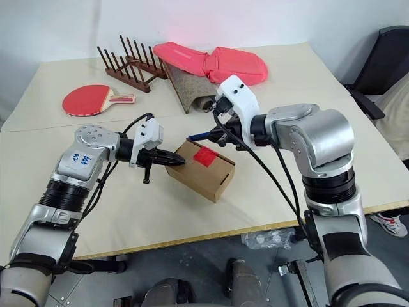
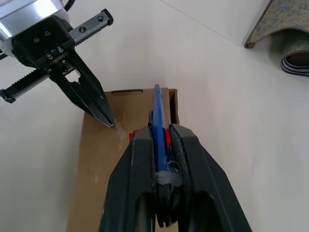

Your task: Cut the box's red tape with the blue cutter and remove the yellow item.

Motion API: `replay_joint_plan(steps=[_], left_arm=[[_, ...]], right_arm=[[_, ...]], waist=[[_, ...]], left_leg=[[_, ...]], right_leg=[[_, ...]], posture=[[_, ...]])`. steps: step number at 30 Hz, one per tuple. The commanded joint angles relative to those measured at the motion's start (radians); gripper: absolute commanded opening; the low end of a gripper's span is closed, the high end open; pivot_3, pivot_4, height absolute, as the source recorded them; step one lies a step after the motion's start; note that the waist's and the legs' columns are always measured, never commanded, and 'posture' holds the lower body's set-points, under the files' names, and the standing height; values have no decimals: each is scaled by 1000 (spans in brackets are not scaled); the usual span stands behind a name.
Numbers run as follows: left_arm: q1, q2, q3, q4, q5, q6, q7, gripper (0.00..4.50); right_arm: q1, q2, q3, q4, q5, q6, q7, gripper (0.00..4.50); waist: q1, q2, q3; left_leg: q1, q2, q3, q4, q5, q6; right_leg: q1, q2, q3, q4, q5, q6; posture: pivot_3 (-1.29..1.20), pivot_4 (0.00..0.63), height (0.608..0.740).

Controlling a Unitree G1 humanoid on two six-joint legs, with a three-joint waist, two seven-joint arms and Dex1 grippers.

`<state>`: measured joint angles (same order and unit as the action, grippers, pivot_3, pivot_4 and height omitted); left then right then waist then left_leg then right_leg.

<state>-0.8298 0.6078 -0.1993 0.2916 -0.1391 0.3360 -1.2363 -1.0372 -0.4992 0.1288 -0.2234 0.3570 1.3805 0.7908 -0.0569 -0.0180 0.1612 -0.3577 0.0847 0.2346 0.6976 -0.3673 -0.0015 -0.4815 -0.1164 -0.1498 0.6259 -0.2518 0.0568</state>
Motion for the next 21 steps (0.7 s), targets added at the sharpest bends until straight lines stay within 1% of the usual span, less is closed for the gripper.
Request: replay_joint_plan(steps=[1,13,21], left_arm=[[-1,10,-3,-1,11,-16,-4,0],[-10,2,-11,32,20,-56,-17,0],[-18,-5,-16,50,27,-74,-17,0]], right_arm=[[-2,-21,11,-1,14,-43,-12,161],[26,-36,55,41,12,-128,-42,161],[23,-48,84,67,14,-156,-33,161]], waist=[[0,0,0],[0,0,0],[0,0,0]], left_leg=[[0,0,0,0,0,0],[0,0,3,0,0,0],[0,0,3,1,0,0]], right_leg=[[0,0,0,0,0,0],[0,0,0,0,0,0],[0,0,0,1,0,0]], posture=[[0,150,740],[0,150,740],[0,150,740]])
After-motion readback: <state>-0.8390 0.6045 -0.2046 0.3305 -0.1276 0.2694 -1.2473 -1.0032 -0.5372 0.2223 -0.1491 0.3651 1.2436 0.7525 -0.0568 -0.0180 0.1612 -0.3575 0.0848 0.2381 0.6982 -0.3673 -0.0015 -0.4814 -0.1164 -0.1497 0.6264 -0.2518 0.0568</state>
